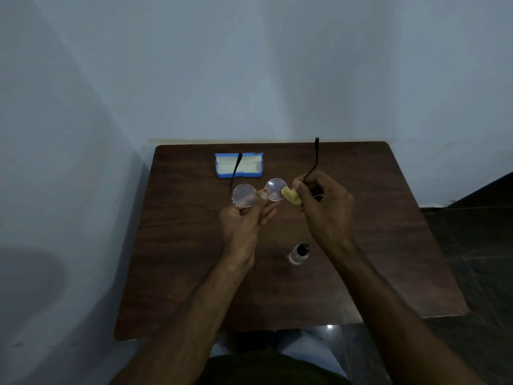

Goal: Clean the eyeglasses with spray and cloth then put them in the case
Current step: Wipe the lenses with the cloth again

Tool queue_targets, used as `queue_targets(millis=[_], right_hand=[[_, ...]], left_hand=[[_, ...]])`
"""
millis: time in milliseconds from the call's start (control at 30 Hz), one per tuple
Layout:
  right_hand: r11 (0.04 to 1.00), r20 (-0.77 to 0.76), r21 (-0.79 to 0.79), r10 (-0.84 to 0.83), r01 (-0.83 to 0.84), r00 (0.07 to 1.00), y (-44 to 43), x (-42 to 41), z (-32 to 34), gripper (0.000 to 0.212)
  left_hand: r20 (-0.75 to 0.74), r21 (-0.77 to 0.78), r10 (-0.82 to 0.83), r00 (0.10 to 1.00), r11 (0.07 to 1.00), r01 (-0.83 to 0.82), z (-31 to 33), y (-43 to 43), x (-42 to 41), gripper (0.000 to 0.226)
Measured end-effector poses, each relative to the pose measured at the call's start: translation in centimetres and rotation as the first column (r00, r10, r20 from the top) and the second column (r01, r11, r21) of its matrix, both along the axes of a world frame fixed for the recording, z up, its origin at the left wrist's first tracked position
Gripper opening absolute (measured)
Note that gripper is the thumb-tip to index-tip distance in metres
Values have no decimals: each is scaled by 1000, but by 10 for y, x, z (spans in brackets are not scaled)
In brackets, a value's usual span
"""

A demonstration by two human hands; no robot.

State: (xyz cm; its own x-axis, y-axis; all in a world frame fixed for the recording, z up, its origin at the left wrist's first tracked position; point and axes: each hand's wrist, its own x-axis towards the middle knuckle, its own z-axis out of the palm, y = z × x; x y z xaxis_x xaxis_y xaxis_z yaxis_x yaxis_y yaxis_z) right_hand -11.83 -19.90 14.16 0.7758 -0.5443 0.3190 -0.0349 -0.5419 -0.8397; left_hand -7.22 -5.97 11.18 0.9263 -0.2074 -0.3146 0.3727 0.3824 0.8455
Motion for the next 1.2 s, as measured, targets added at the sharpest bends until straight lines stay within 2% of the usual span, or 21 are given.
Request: queue_targets(millis=[67, 167, 233, 300, 367, 467, 567, 767, 900, 967, 1067, 1133, 1200], right_hand=[[997, -15, 69, -41, 42, 999, -1, 1, -3, 3], [961, 4, 246, -131, 126, 991, 4, 1, -5, 15], [953, 38, 270, -157, 141, 987, 13, -4, -7, 19], [982, 62, 147, -126, 116, 990, 24, -10, -12, 17], [997, 67, -42, -56, 59, 996, 31, -15, -22, 15], [924, 26, -381, -17, 26, 1000, 33, -12, -33, 17], [845, 11, -535, -11, 15, 1000, 32, -6, -29, 19], [887, -94, -455, 45, -83, 995, 38, -2, -34, 18], [850, -120, -523, 9, -70, 993, 31, -2, -26, 23], [883, -157, -465, -16, -60, 987, 31, 5, -23, 19], [917, -197, -371, 78, -148, 977, 41, 4, -24, 32], [888, -190, -431, 83, -159, 978, 41, -1, -28, 33], [870, -165, -486, 5, -85, 986, 36, 3, -28, 33]], left_hand=[[-14, 6, 17, 1000, 1000, -17, 1, -4, 0, 21], [-13, 40, 26, 1000, 999, -25, 0, -10, 0, 15], [-17, 72, 34, 999, 997, -33, -3, -11, 2, 14], [-23, 96, 29, 999, 995, -26, -5, -11, 3, 17], [0, 113, 11, 1000, 994, -11, -6, -10, 0, 18], [40, 188, 18, 999, 982, -26, -6, -10, -1, 14], [63, 224, -16, 998, 975, 1, -6, -7, -3, 14], [99, 268, -36, 994, 964, 8, -5, 2, -2, 12], [168, 374, -96, 981, 927, 27, -18, 8, 4, 16], [169, 374, -121, 978, 926, 50, -21, 6, 5, 12], [128, 319, -69, 989, 948, 25, -18, 9, 8, 11], [143, 335, -81, 986, 942, 29, -21, 12, 11, 12], [177, 369, -110, 978, 929, 37, -23, 14, 14, 12]])
